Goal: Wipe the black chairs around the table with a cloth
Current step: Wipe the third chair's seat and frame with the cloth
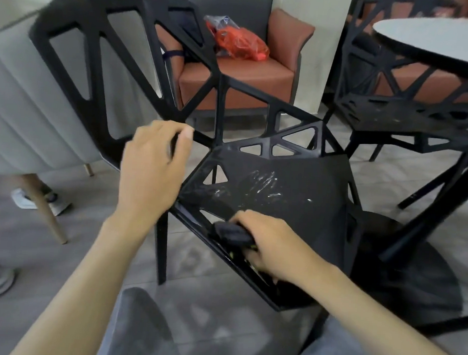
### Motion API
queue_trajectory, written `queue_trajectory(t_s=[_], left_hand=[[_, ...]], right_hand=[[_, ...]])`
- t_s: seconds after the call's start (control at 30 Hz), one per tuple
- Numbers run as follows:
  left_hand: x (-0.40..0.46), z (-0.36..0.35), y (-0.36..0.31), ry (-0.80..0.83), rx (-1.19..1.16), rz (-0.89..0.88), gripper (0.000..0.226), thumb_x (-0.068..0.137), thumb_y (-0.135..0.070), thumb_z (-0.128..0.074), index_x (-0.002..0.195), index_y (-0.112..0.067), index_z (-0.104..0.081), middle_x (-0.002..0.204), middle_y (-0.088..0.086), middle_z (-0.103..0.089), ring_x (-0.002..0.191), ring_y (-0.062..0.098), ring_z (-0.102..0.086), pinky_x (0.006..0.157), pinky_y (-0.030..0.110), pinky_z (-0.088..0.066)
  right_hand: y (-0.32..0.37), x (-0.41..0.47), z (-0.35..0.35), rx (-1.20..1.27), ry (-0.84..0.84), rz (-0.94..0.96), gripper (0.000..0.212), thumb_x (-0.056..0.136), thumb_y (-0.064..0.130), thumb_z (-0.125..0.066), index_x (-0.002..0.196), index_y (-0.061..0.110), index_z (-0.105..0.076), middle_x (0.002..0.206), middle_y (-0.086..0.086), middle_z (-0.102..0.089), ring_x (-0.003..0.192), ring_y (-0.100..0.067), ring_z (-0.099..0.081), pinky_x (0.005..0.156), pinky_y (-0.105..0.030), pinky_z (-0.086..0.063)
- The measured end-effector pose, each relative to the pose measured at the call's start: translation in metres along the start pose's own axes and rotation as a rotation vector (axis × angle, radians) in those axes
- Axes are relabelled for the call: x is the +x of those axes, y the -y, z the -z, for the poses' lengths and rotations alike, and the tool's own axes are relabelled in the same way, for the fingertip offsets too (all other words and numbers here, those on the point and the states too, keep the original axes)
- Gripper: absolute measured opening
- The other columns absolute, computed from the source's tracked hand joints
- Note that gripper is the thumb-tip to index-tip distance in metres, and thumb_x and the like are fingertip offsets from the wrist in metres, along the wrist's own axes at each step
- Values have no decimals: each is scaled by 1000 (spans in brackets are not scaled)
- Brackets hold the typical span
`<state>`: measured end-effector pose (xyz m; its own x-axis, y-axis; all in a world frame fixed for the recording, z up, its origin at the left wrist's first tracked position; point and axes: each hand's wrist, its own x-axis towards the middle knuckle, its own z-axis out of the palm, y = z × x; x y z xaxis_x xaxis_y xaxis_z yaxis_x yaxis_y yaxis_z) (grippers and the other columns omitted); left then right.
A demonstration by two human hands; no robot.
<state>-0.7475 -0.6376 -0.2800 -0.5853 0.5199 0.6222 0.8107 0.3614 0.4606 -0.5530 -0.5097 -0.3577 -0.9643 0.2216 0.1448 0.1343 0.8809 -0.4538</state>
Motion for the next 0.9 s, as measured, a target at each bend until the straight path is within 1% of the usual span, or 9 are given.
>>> queue_trajectory(t_s=[0.07,0.17,0.23,0.33,0.47,0.57,0.67,0.73,0.9], left_hand=[[-13,-8,-18,55,-70,33,41,109,-44,-34,118,-25,-69,111,-8,-67,109,16,-57,95,39,-43],[-23,-18,-21,102,249,-58,46,108,-52,-32,116,-26,-69,114,-4,-68,113,24,-59,95,45,-43],[-24,-19,-19,133,342,-45,47,108,-54,-33,117,-25,-69,119,-1,-68,118,28,-58,97,47,-43],[-28,-20,-19,163,398,-46,49,108,-56,-31,118,-25,-69,120,1,-68,117,30,-58,94,49,-43],[-27,-21,-19,169,437,-30,51,107,-57,-32,118,-24,-69,121,4,-68,118,32,-58,94,50,-44],[-26,-23,-19,156,450,-15,50,107,-56,-33,117,-24,-69,121,6,-68,117,33,-59,95,51,-44],[-27,-24,-18,151,452,-21,46,106,-54,-38,118,-22,-69,121,7,-68,117,34,-58,95,51,-43],[-29,-25,-17,154,447,-36,43,106,-51,-41,118,-21,-69,121,7,-68,115,35,-58,92,52,-44],[-29,-23,-18,152,437,-50,41,105,-48,-44,117,-19,-70,118,8,-68,112,36,-60,88,53,-45]], right_hand=[[-7,14,-2,74,-17,-60,36,83,21,-73,115,31,-60,108,10,-59,102,-21,-61,90,-41,-50],[-24,13,-2,83,-82,-115,30,88,34,-75,117,34,-67,103,11,-55,96,-22,-63,88,-44,-51],[-31,10,0,64,-91,-171,28,90,36,-74,118,35,-68,99,10,-57,97,-24,-64,88,-45,-51],[-26,2,12,69,-31,-207,27,93,27,-71,117,39,-68,99,10,-61,102,-23,-64,92,-43,-50],[4,-39,35,146,59,-200,49,85,9,-61,118,45,-65,100,13,-62,98,-13,-63,91,-43,-51],[27,-77,32,225,-117,-173,51,78,11,-58,119,41,-66,99,12,-59,93,-13,-64,82,-44,-53],[43,-102,14,358,-360,-167,45,78,10,-71,113,38,-71,104,11,-62,97,-15,-67,76,-35,-53],[37,-105,6,371,-437,-192,44,75,12,-76,111,37,-71,105,10,-62,99,-15,-68,77,-31,-53],[-37,-96,13,39,-520,-430,48,77,3,-78,117,30,-70,105,16,-57,98,-11,-64,79,-44,-55]])
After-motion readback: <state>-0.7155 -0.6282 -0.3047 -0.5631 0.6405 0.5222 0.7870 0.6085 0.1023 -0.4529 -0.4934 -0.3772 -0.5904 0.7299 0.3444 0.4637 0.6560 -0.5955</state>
